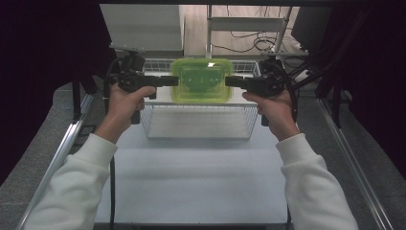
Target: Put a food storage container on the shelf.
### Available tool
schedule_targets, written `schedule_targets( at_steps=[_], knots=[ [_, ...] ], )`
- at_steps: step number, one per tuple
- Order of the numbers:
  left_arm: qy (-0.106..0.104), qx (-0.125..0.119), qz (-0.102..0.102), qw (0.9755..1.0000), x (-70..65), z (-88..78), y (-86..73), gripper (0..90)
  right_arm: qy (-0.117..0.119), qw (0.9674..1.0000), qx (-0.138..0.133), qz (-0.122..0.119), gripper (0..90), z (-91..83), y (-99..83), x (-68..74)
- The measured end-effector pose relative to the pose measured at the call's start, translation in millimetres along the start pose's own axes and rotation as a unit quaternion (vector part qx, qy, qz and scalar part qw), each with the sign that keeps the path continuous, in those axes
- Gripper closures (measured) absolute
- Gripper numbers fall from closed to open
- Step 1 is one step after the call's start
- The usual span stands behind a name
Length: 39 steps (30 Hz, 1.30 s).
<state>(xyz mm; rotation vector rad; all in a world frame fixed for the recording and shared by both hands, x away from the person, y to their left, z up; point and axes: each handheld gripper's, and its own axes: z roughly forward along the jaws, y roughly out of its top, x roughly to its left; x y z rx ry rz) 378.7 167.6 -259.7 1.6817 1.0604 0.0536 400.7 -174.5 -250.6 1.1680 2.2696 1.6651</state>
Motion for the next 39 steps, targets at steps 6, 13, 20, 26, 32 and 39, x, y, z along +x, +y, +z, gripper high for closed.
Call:
schedule_targets(
  at_steps=[6,13,20,26,32,39],
  knots=[
    [0.0,0.004,-0.004,1.0,6.0,2.6,12.8,78.8,-0.002,1.0,0.003,0.006,78.0,4.8,11.3,-4.8],
    [0.005,0.002,-0.009,0.9999,15.6,6.7,30.6,79.1,-0.001,0.9998,0.004,0.018,78.0,13.8,28.8,-12.5],
    [0.0,0.011,-0.026,0.9996,30.5,14.9,41.9,79.1,-0.004,0.9994,0.016,0.031,78.0,23.9,40.8,-21.1],
    [0.006,0.016,-0.057,0.9982,44.7,28.5,42.9,79.1,-0.009,0.9971,0.038,0.066,78.1,37.5,43.0,-34.8],
    [-0.015,0.008,-0.095,0.9954,57.7,34.8,47.8,78.1,0.004,0.9945,0.035,0.099,77.5,44.2,46.4,-49.0],
    [-0.031,-0.006,-0.143,0.9892,73.0,42.4,49.9,76.4,0.007,0.9852,0.043,0.166,76.7,55.8,54.4,-64.6]
  ],
)
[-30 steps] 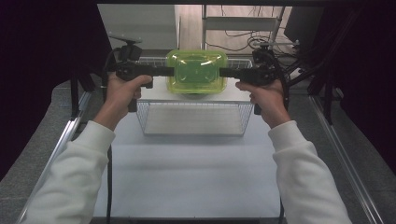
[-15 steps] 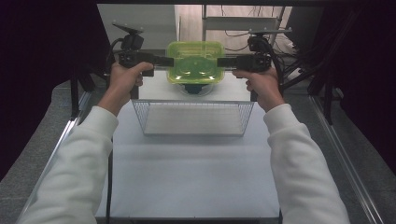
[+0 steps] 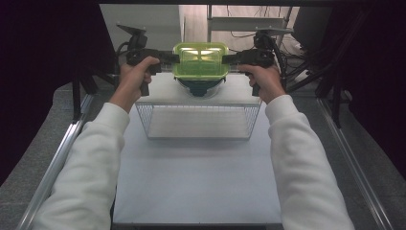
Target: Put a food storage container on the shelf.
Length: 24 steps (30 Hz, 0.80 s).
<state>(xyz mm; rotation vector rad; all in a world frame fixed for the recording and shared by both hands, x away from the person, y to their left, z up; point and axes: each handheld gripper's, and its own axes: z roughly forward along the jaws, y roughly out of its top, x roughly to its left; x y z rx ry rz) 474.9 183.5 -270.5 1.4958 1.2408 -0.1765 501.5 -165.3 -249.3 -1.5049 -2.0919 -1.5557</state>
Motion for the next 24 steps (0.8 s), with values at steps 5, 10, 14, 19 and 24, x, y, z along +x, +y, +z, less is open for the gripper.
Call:
schedule_targets(
  at_steps=[5,10,14,19,24],
  knots=[
    [-0.011,0.001,-0.029,0.9995,11.2,5.0,3.8,75.1,0.006,0.9994,-0.007,0.034,74.1,8.0,3.2,-8.9],
    [-0.025,-0.003,-0.041,0.9989,18.3,7.8,3.9,73.0,0.009,0.9983,-0.01,0.057,72.9,13.1,4.6,-14.6],
    [-0.027,0.001,-0.031,0.9992,19.2,11.6,3.4,67.7,0.005,0.9981,-0.014,0.059,70.0,13.0,4.5,-15.8],
    [0.006,-0.04,-0.015,0.999,16.1,8.7,3.1,37.8,0.006,0.9987,-0.035,0.035,44.6,11.3,3.9,-14.2],
    [0.003,-0.06,0.0,0.9982,11.7,-3.0,2.5,28.0,-0.001,0.9982,-0.059,-0.005,36.3,-0.8,2.4,-10.2]
  ],
)
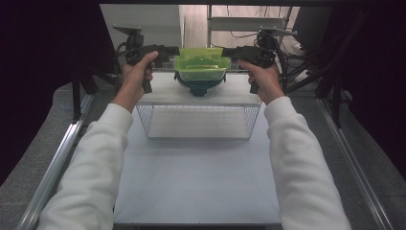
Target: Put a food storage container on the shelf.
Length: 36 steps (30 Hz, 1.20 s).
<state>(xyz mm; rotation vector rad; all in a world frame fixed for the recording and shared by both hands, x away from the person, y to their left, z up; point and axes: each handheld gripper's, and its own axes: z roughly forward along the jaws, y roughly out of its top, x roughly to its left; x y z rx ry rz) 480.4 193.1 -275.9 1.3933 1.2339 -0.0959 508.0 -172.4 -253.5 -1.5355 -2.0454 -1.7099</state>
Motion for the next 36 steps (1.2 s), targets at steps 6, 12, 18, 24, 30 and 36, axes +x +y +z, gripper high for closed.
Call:
schedule_targets(
  at_steps=[6,12,18,24,30,36],
  knots=[
    [0.008,0.003,0.043,0.9991,-8.9,-15.0,-3.3,26.2,0.008,0.9995,-0.01,-0.029,33.4,-17.1,-5.3,0.9],
    [0.019,-0.005,0.082,0.9965,-16.0,-31.8,-9.7,25.0,-0.004,0.995,0.006,-0.099,32.2,-31.9,-16.1,2.7],
    [0.027,-0.001,0.103,0.9943,-19.8,-50.9,-30.7,24.1,-0.014,0.9876,0.009,-0.156,30.9,-50.8,-31.0,6.3],
    [0.048,0.011,0.144,0.9884,-25.5,-69.2,-61.7,21.4,-0.021,0.982,0.015,-0.187,29.2,-69.4,-55.0,9.0],
    [0.056,0.023,0.171,0.9834,-29.1,-79.5,-98.7,21.1,-0.032,0.9783,0.012,-0.205,29.0,-92.9,-86.1,5.2],
    [0.059,0.045,0.185,0.98,-21.2,-79.2,-145.5,21.1,-0.046,0.9708,-0.001,-0.236,29.0,-109.2,-129.7,-4.9]
  ],
)
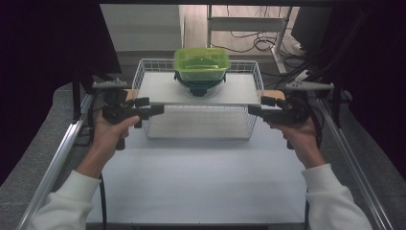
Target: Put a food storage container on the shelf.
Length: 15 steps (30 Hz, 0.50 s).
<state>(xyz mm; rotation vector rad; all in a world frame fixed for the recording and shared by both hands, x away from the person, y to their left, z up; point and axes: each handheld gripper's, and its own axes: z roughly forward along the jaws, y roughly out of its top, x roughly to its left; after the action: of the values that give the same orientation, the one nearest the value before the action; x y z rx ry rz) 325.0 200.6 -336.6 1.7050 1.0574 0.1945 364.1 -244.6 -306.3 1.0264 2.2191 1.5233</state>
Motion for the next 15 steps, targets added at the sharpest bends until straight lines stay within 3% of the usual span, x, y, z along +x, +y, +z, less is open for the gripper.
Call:
schedule_targets(
  at_steps=[6,15],
  knots=[
    [0.014,0.015,0.014,0.9997,-4.3,6.0,-47.7,21.5,0.01,0.9998,0.009,0.012,29.0,-2.9,-55.9,3.0],
    [0.02,0.05,0.0,0.9985,-1.0,23.6,-115.1,22.5,0.006,0.9984,0.048,0.031,28.4,3.3,-120.1,5.3]
  ],
)
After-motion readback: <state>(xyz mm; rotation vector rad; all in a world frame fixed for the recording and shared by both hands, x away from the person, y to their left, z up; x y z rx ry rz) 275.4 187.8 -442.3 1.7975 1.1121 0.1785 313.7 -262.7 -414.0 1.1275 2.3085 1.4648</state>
